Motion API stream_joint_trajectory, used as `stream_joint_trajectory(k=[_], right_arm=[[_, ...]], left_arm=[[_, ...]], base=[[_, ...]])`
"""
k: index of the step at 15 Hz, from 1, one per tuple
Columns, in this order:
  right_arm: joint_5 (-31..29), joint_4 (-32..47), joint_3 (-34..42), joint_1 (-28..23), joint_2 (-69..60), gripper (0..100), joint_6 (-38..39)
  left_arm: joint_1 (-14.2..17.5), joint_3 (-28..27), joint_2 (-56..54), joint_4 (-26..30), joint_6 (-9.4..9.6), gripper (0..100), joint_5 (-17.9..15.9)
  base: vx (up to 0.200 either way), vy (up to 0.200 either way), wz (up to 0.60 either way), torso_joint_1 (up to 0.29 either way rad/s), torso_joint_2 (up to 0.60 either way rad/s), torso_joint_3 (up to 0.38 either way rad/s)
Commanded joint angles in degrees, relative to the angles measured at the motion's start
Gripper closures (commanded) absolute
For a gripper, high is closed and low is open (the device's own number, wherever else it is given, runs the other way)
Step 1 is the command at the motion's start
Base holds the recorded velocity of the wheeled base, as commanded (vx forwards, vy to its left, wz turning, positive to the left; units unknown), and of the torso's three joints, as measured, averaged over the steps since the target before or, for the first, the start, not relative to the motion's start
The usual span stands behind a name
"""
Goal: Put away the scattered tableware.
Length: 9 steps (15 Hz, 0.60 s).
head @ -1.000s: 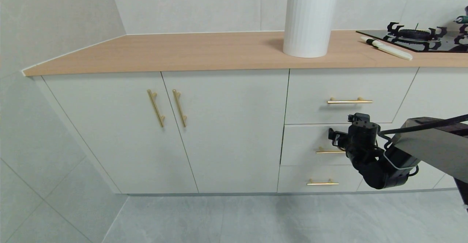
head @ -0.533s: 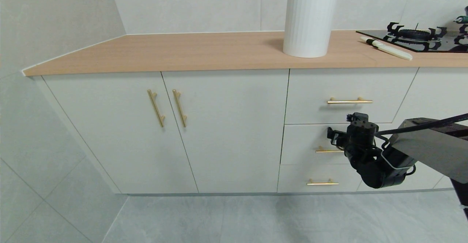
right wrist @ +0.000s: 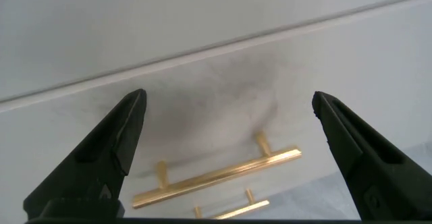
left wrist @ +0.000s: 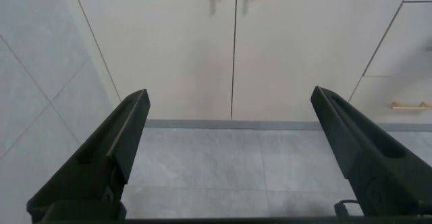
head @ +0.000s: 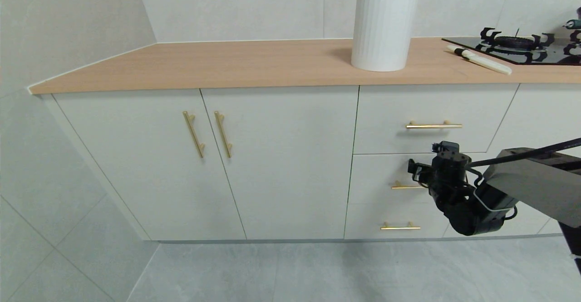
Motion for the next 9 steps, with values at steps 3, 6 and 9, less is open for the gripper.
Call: stream_joint_trajectory(k=[3, 6, 9], right_arm=[[1.00, 0.17, 12.37, -0.13, -15.84, 0, -0.16], [1.88, 0.17, 20.46, -0.04, -27.17, 0, -0.16], [1.53, -1.58, 34.96, -0.22, -43.08, 0, 0.10]], left_arm=[[0.02, 0.00, 0.02, -0.02, 0.03, 0, 0.02], [0.02, 0.00, 0.02, 0.07, 0.03, 0, 0.02], [0.02, 0.00, 0.02, -0.02, 0.03, 0, 0.02]], base=[[0.000, 0.000, 0.00, 0.000, 0.00, 0.000], [0.000, 0.000, 0.00, 0.000, 0.00, 0.000], [0.000, 0.000, 0.00, 0.000, 0.00, 0.000]])
